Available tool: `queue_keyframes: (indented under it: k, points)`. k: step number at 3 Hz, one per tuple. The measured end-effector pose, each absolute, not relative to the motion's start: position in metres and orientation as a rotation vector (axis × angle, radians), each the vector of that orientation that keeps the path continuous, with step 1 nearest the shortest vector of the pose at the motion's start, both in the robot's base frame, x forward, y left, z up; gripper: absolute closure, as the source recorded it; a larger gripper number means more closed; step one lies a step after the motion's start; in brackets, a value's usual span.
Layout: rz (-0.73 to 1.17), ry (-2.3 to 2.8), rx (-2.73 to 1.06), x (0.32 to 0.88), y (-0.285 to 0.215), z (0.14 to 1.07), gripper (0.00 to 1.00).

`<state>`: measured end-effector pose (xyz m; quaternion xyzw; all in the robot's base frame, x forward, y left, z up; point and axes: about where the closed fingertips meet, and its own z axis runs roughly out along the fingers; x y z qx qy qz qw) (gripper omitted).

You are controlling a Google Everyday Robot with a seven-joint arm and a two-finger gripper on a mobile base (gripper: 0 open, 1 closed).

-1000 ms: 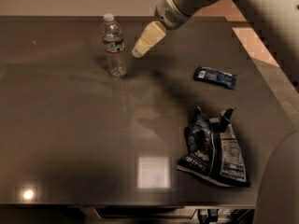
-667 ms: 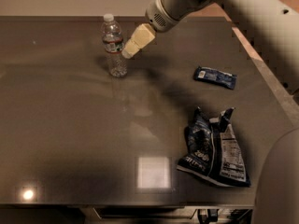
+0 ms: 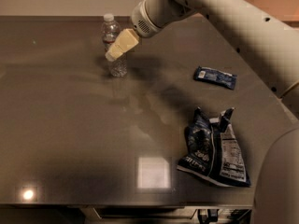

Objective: Knock water bottle over

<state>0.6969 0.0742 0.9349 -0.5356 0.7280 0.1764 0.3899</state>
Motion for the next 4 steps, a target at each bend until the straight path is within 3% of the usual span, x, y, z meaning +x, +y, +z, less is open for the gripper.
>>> queue_keyframes:
  k: [1, 2, 4]
  points:
    - [0.471, 1.825, -1.354, 0.699, 0.0886, 0.9334, 0.0]
    - [0.492, 1.815, -1.335, 0.704, 0.0943, 0.9328, 0.18]
    - [0.524, 1.809, -1.296, 0.6989, 0.0866, 0.9422, 0.65]
